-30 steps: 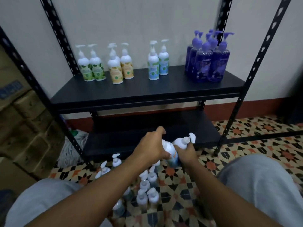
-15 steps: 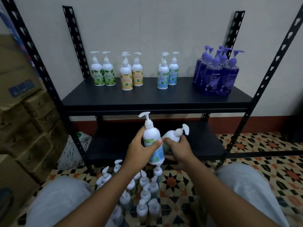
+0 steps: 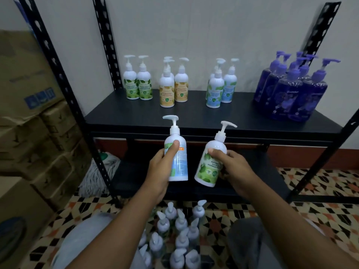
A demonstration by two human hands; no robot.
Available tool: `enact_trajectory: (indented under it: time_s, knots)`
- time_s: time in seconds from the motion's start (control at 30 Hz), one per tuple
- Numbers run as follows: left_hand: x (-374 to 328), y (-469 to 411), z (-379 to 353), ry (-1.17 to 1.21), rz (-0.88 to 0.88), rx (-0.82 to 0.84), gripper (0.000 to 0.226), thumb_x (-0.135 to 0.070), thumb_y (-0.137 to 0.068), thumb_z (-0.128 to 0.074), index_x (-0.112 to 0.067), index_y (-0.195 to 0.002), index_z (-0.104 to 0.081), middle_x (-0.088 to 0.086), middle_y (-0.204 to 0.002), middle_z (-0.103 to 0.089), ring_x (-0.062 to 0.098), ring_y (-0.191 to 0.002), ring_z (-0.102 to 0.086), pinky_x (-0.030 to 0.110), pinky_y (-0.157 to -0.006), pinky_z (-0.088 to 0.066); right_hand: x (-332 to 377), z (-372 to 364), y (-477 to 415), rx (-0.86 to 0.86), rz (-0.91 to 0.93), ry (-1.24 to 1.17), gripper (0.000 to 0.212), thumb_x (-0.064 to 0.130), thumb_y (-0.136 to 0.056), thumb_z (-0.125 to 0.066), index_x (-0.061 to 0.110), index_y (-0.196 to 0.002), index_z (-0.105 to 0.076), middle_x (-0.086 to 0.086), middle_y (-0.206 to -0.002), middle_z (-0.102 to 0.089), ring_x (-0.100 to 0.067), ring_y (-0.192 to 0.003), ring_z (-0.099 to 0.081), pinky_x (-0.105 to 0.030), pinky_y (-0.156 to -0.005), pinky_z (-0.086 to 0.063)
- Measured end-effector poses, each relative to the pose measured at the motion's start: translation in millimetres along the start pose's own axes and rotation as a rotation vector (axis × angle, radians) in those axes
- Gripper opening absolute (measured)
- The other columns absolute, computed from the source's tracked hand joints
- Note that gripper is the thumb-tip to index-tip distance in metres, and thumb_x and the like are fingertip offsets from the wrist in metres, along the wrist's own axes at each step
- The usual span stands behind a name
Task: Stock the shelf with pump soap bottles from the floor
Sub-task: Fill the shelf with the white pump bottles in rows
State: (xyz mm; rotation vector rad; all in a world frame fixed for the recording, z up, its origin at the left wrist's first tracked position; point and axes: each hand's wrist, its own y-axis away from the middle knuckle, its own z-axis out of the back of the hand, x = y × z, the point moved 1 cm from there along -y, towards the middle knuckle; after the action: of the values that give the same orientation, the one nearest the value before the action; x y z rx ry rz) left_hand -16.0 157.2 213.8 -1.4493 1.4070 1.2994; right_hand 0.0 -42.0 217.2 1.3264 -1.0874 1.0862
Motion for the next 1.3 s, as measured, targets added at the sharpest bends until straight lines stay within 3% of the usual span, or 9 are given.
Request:
enact_trajectory:
  time_s: [0.17,0.3,0.4,0.5,0.6,0.8,0.97,1.13,1.3]
  knots:
    - [0,6,-14,0.032,0.087,0.097,0.046,-0.053,-0.096,-0.057,-0.015,-0.123,-0.057,0.015,-0.108,-0.071,0.036,-0.085,-0.075,0.041,-0.068,-0.06,-9,-17,0,0.014,-0.066,-0.295,0.054,0.056,-0.088,-0.068,0.016,-0.123,-0.067,-0.011,-0.114,-0.074,-0.029,-0.102,-0.072,-0.054,-0.095,-0.057]
    - [1,5,-13,0.084,0.104,0.086,0.032,-0.03,-0.101,-0.051,-0.007,-0.122,-0.057,0.015,-0.098,-0.071,0.029,-0.082,-0.071,0.041,-0.071,-0.059,0,-23,0,0.027,-0.069,-0.357,0.052,0.06,-0.093,-0.06,0.018,-0.124,-0.065,-0.015,-0.108,-0.072,-0.031,-0.092,-0.071,-0.049,-0.081,-0.062]
    - [8,1,-8,-0.026,0.04,-0.006,0.033,-0.031,-0.093,-0.069,-0.018,-0.122,-0.057,0.009,-0.109,-0.072,0.021,-0.088,-0.075,0.039,-0.071,-0.059,0,-23,-1,0.024,-0.064,-0.335,0.047,0.055,-0.095,-0.06,0.017,-0.122,-0.064,-0.015,-0.101,-0.073,-0.029,-0.083,-0.072,-0.04,-0.07,-0.06]
    - [9,2,-5,-0.11,-0.025,-0.033,0.043,-0.037,-0.08,-0.081,-0.018,-0.116,-0.066,0.005,-0.103,-0.076,0.016,-0.085,-0.076,0.035,-0.07,-0.059,-5,-22,2,0.022,-0.081,-0.293,0.041,0.033,-0.091,-0.07,0.013,-0.126,-0.059,-0.017,-0.11,-0.072,-0.029,-0.089,-0.073,-0.039,-0.07,-0.059]
    - [7,8,-3,-0.139,-0.051,0.007,0.034,-0.036,-0.081,-0.081,-0.016,-0.107,-0.072,0.006,-0.095,-0.078,0.02,-0.086,-0.076,0.034,-0.071,-0.06,-8,-23,5,0.061,-0.025,-0.196,0.034,0.015,-0.089,-0.069,0.009,-0.121,-0.06,-0.015,-0.107,-0.072,-0.025,-0.088,-0.073,-0.036,-0.07,-0.058]
    - [6,16,-1,-0.141,-0.07,0.022,0.031,-0.037,-0.087,-0.076,-0.022,-0.112,-0.067,0.0,-0.098,-0.078,0.016,-0.089,-0.077,0.036,-0.074,-0.062,-9,-26,9,0.057,0.051,-0.091,0.05,0.024,-0.077,-0.085,0.014,-0.12,-0.062,-0.009,-0.107,-0.075,-0.024,-0.094,-0.076,-0.038,-0.076,-0.061]
    - [7,18,-5,-0.155,-0.112,0.036,0.035,-0.036,-0.089,-0.074,-0.025,-0.12,-0.062,0.002,-0.107,-0.076,0.02,-0.094,-0.076,0.041,-0.081,-0.063,-9,-30,12,0.061,0.115,-0.095,0.046,0.019,-0.085,-0.08,0.027,-0.126,-0.059,-0.005,-0.109,-0.075,-0.024,-0.097,-0.075,-0.037,-0.076,-0.061]
    - [4,20,-9,-0.156,-0.126,0.011,0.041,-0.028,-0.088,-0.077,-0.023,-0.121,-0.053,0.004,-0.108,-0.07,0.011,-0.085,-0.074,0.022,-0.065,-0.058,-8,-32,14,0.051,0.117,-0.038,0.047,0.024,-0.087,-0.077,0.03,-0.127,-0.054,-0.001,-0.111,-0.073,-0.016,-0.096,-0.074,-0.029,-0.074,-0.059]
    - [-8,7,-10,-0.205,-0.182,-0.017,0.051,-0.008,-0.084,-0.079,-0.018,-0.124,-0.05,0.006,-0.104,-0.068,-0.002,-0.069,-0.069,0.013,-0.058,-0.051,-1,-39,10,0.069,0.124,-0.05,0.052,0.01,-0.085,-0.078,0.024,-0.128,-0.051,-0.007,-0.111,-0.071,-0.017,-0.093,-0.074,-0.024,-0.068,-0.058]
